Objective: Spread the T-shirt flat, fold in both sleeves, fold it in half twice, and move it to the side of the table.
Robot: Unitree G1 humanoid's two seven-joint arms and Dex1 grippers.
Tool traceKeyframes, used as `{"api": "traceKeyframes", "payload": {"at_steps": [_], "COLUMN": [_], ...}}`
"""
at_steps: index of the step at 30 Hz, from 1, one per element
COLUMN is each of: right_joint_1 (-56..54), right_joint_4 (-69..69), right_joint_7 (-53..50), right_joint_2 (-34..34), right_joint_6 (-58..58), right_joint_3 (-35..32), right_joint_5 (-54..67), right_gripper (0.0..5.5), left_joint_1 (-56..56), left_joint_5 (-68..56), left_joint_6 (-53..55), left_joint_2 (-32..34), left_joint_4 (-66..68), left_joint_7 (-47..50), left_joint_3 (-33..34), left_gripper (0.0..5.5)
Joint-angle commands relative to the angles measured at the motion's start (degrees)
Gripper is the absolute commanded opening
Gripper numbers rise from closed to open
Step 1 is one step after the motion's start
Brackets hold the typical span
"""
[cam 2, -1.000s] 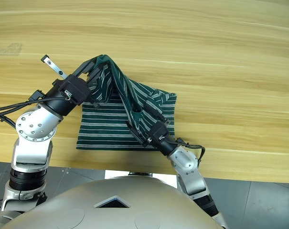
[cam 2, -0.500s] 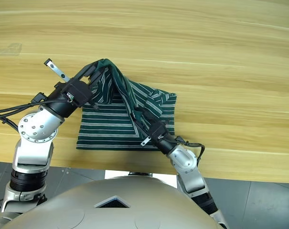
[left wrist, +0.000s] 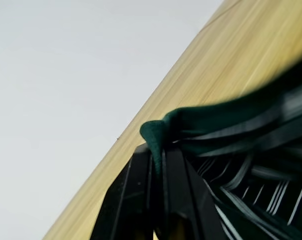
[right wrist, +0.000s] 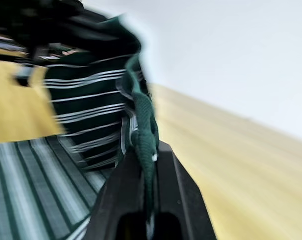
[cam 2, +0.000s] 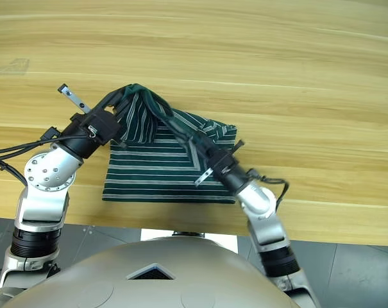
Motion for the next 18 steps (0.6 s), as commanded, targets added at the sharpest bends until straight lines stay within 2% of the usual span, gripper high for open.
{"api": "traceKeyframes", "payload": {"at_steps": [1,5,8,11,13,15,18], "right_joint_1": [-11.80,-24.21,-30.75,-41.22,-51.13,-63.52,-83.50], "right_joint_4": [0.20,1.56,2.60,8.46,19.17,36.34,65.92], "right_joint_7": [2.23,6.17,10.51,15.19,16.93,16.01,3.01], "right_joint_2": [-6.37,-11.19,-13.89,-16.48,-16.75,-16.05,-13.43], "right_joint_6": [2.27,6.88,9.21,11.68,11.01,6.62,0.68], "right_joint_3": [-9.30,-15.19,-15.62,-15.09,-14.44,-12.86,-9.68], "right_joint_5": [3.44,9.61,11.96,12.33,10.30,5.47,-4.19], "right_gripper": [0.01,0.01,0.01,0.01,0.01,0.01,0.01], "left_joint_1": [-5.79,-16.35,-26.06,-38.64,-48.15,-61.21,-82.97], "left_joint_5": [-0.12,-3.09,-5.95,-7.06,-5.36,-0.66,8.40], "left_joint_6": [0.40,2.65,5.65,8.07,7.64,4.36,-0.42], "left_joint_2": [4.76,8.01,9.68,10.58,9.99,7.83,1.54], "left_joint_4": [1.53,4.70,7.72,14.59,23.15,39.54,71.67], "left_joint_7": [-3.20,-7.14,-10.53,-15.45,-17.49,-15.76,-2.01], "left_joint_3": [3.21,5.54,6.25,3.71,0.97,-2.69,-8.23], "left_gripper": [0.03,0.03,0.03,0.03,0.03,0.03,0.03]}}
